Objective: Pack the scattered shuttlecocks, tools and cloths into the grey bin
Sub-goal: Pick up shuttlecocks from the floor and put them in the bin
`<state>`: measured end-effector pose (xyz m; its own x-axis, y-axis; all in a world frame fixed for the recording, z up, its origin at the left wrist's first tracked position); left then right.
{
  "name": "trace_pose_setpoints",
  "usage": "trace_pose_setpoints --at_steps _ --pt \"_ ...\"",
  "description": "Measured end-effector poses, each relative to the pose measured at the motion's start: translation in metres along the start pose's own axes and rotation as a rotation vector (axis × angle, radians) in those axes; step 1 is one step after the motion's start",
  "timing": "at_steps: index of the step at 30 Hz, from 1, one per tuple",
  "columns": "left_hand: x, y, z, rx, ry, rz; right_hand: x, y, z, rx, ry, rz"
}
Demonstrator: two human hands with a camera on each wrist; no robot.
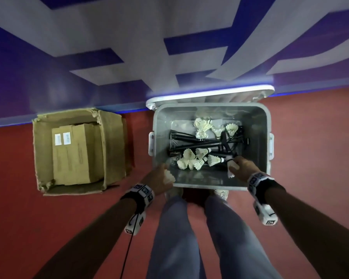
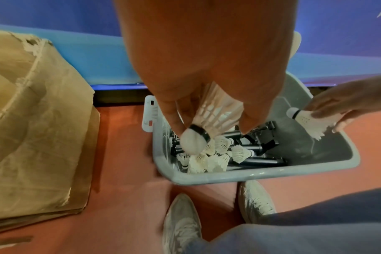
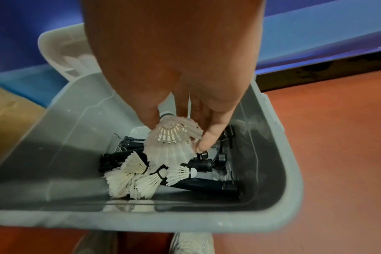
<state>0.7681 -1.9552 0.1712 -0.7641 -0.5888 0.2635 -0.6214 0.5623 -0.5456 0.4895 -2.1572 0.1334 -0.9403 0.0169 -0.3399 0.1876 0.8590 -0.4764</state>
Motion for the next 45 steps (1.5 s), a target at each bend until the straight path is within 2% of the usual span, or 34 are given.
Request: trace_pose_setpoints --at_steps 2,4,8,11,16,20,23,28,33,36,41,45 --pt "-0.005 0.012 0.007 0.002 -0.024 -0.051 -0.003 0.001 0.014 -0.045 0.006 -0.028" --pt "-0.005 0.022 0.013 -0.061 -0.035 -0.057 -0.007 0.001 0.018 -0.104 0.027 -0.026" --pt "0.021 -0.007 0.014 -0.094 -0.052 0.04 -0.02 -0.016 0.012 -0.075 -0.019 -0.118" --pt "0.047 -0.043 0.029 -0.008 -0.036 0.032 -0.033 -0.037 0.003 -0.057 -0.072 -0.14" --pt "0.09 -0.114 0.057 0.307 -0.053 0.03 -0.041 -0.072 0.004 0.025 -0.087 -0.093" --pt "0.112 -0.139 0.05 0.306 -0.016 0.124 -0.045 -0.076 -0.013 0.033 -0.037 -0.038" --pt "0.123 -0.156 0.026 0.299 0.028 0.167 -0.062 -0.078 -0.044 0.044 -0.026 0.083" --pt "0.137 -0.207 -0.046 0.361 0.059 0.023 -0.118 -0.122 -0.113 0.21 -0.107 0.392" --pt "0.173 -0.286 -0.161 0.515 0.196 -0.209 -0.182 -0.19 -0.208 0.388 -0.267 0.585" --pt "0.196 -0.337 -0.244 0.628 0.306 -0.316 -0.229 -0.234 -0.281 0.433 -0.361 0.615" --pt "0.216 -0.421 -0.372 0.797 0.456 -0.341 -0.307 -0.304 -0.403 0.573 -0.556 0.591" --pt "0.218 -0.488 -0.465 0.97 0.571 -0.333 -0.371 -0.347 -0.492 0.617 -0.684 0.6"
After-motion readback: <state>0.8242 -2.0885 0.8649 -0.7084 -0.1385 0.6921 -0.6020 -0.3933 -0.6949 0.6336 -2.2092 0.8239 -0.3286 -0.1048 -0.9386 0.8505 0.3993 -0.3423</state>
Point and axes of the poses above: each hand's wrist, its own z-axis towards the middle knuckle, its own y-axis out of the palm, x = y × z, the point moved 6 cm from there along z, towards the middle knuckle, and after that the axes turned 6 degrees about z, right-handed, at the moved point
